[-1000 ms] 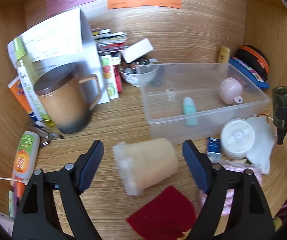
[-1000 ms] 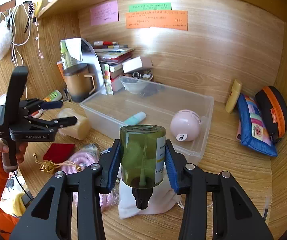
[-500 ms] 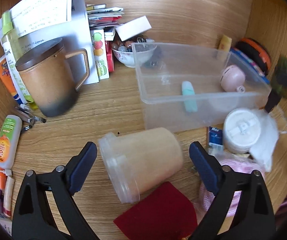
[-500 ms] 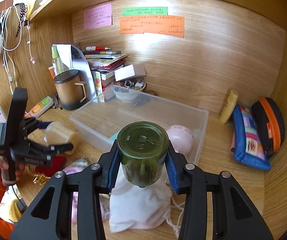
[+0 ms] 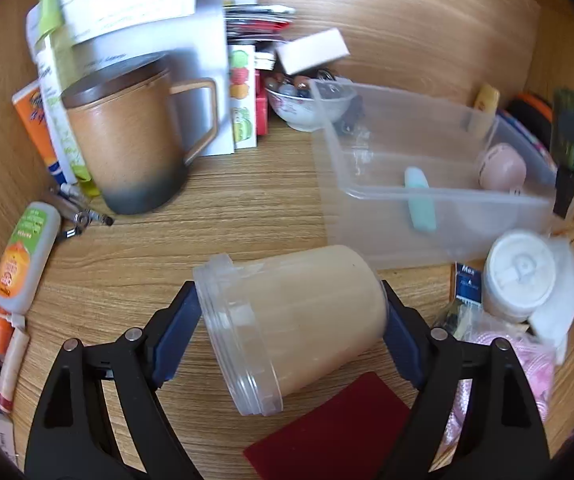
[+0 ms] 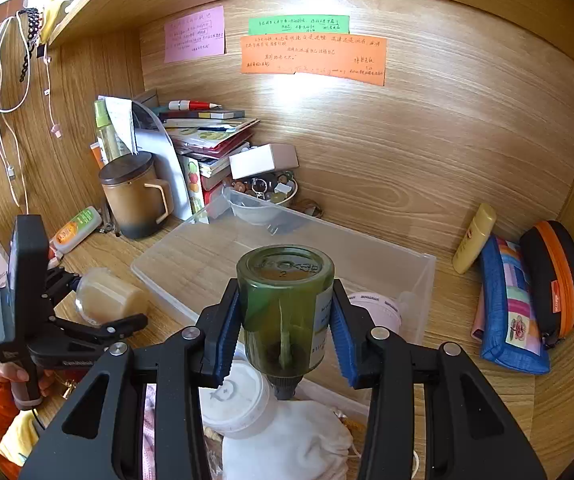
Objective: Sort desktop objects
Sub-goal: 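Lift and carry the jar and green bottle over the clear box with both grippers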
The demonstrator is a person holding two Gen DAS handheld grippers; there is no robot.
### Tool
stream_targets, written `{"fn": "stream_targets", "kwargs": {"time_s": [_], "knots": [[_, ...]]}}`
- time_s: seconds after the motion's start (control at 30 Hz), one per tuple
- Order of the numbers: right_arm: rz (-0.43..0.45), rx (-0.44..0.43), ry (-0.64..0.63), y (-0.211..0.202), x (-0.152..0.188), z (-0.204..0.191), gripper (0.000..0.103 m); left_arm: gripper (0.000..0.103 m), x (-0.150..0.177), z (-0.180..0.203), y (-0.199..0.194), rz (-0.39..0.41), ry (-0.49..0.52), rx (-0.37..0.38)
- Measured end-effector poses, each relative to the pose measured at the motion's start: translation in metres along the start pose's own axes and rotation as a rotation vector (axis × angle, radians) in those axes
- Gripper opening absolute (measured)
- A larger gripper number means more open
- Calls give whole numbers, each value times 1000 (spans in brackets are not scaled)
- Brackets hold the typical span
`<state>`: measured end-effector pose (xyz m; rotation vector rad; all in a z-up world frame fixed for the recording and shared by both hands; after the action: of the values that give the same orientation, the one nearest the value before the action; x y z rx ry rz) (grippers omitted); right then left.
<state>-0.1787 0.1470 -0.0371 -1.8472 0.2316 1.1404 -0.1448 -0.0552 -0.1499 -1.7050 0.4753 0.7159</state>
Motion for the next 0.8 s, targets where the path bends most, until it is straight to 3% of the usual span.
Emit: {"fn": "stream_targets", "kwargs": {"time_s": [0.33, 0.57, 0.8], "knots": [[30, 1, -5, 1, -18, 3, 38, 85, -27, -31, -22, 79, -44, -52], [15, -4, 27, 17, -19, 16, 38, 85, -66, -21, -43, 158, -25, -24], [-13, -17, 54, 35, -15, 30, 38, 85, -90, 11, -46, 182, 29, 35]]}}
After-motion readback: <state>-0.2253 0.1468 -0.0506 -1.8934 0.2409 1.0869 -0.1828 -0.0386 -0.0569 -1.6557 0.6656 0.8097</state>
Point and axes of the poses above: each gripper's, at about its wrist camera, not at the fingertips, and y roughly the way its jaws point, z to its right, x to its underside, the point moved 8 cm from there along y, roughly the way its jaws point, and after that the axes turned 15 degrees about -x, right-handed, at the moved point
